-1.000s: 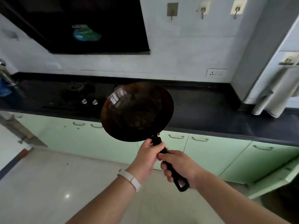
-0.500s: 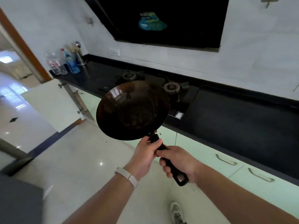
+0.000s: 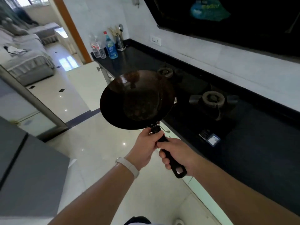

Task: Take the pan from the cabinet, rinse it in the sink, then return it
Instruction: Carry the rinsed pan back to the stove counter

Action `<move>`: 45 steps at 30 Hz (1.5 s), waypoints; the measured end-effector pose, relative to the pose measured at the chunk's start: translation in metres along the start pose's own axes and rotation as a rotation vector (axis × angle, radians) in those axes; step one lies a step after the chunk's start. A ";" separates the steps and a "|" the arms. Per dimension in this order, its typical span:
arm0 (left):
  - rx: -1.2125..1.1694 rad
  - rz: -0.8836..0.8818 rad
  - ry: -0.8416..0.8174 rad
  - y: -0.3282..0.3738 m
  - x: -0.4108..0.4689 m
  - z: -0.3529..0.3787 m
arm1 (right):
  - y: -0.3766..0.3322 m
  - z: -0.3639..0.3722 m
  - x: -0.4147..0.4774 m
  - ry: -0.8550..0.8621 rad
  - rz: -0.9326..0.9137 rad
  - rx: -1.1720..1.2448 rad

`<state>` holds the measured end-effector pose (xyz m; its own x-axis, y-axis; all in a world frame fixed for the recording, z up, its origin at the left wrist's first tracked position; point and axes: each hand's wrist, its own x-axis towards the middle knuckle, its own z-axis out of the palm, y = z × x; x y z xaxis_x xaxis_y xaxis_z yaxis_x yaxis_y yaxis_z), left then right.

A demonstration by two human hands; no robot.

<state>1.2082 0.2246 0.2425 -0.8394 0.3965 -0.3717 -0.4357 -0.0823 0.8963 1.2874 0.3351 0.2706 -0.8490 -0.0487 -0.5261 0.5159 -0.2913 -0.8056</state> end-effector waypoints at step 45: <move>0.007 -0.093 -0.103 0.250 0.502 -0.265 | -0.274 0.129 0.535 0.059 0.056 0.065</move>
<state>0.5923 0.1606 0.2157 -0.7571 0.4944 -0.4271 -0.5078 -0.0340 0.8608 0.6769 0.2659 0.2450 -0.8097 -0.0113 -0.5867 0.5527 -0.3507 -0.7560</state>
